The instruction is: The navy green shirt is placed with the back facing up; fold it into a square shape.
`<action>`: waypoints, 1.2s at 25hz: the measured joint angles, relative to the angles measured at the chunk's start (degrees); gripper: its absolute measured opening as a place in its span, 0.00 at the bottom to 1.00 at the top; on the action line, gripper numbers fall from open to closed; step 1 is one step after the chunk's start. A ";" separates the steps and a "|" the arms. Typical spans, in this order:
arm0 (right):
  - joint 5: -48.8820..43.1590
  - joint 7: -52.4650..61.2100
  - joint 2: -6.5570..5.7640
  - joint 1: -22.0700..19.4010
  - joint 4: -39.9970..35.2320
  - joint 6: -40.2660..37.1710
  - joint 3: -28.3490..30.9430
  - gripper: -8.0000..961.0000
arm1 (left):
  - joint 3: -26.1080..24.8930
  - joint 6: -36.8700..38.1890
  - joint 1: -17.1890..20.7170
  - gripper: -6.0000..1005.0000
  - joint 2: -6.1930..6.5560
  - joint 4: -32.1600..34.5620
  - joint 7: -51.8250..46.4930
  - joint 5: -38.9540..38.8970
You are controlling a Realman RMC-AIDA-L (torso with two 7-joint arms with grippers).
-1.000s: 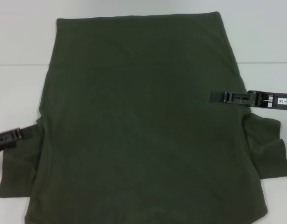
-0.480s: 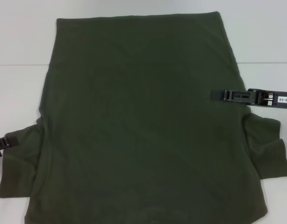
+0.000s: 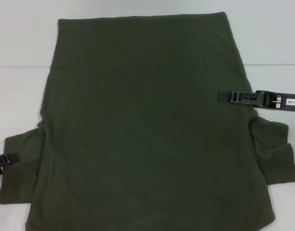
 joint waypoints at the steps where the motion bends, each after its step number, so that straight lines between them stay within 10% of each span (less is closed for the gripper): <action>1: 0.01 0.00 0.00 -0.02 0.00 0.00 0.08 0.89 | 0.12 0.29 -0.07 0.92 0.00 -0.04 0.01 0.00; 9: 0.13 0.00 -0.03 -0.17 0.00 0.10 0.91 0.88 | 0.77 0.50 -1.30 0.91 -0.06 -0.13 -1.36 0.00; 30: 0.15 0.09 -0.09 -0.15 0.00 0.05 2.25 0.87 | 1.12 0.08 -1.66 0.04 0.13 1.05 -2.34 1.61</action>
